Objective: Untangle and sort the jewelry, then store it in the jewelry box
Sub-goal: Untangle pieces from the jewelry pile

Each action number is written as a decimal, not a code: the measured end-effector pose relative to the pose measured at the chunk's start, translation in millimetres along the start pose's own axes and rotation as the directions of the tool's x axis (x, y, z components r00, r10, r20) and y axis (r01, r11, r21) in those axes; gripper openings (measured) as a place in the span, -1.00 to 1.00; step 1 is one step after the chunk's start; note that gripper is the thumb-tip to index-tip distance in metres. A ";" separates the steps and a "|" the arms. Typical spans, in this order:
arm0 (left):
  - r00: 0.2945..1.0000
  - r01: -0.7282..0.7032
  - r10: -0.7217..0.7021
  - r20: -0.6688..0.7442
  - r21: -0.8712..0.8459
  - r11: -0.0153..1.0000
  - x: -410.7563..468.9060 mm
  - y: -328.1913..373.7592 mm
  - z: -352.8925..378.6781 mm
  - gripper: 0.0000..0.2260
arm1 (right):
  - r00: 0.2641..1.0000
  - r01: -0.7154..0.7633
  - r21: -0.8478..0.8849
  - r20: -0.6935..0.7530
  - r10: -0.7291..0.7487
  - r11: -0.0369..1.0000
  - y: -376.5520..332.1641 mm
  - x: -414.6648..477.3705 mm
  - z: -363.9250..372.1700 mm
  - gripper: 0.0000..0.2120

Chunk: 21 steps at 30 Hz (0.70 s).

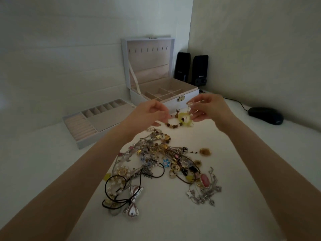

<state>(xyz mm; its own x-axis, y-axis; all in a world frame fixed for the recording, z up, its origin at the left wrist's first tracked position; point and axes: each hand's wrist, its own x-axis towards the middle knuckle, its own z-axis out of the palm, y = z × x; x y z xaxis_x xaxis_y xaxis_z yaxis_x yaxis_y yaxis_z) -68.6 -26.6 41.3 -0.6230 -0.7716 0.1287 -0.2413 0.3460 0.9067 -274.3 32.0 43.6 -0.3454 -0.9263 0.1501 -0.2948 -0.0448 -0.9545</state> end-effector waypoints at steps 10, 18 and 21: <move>1.000 0.023 -0.020 -0.020 0.120 0.993 9.7 -20.4 -8.5 -0.87 | 0.975 -0.218 0.023 -0.028 0.218 0.976 45.2 73.0 -14.2 -0.91; 0.999 0.017 -0.009 -0.042 0.186 0.982 9.2 -30.7 -12.0 -0.90 | 0.956 -0.258 -0.373 -0.233 0.180 0.891 78.3 78.5 -13.6 -0.80; 0.997 0.031 -0.008 -0.075 0.305 0.952 2.7 -31.7 -12.3 -0.94 | 0.967 -0.213 -0.506 -0.233 0.106 0.836 74.1 69.2 -10.8 -0.70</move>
<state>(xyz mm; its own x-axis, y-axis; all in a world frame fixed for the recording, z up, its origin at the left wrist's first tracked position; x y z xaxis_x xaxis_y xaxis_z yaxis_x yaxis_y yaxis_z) -53.5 -46.3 17.9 -0.5636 -0.8122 0.1509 -0.4761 0.4686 0.7442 -329.7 -31.4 -13.9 -0.5726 -0.8132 0.1041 -0.6232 0.3492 -0.6997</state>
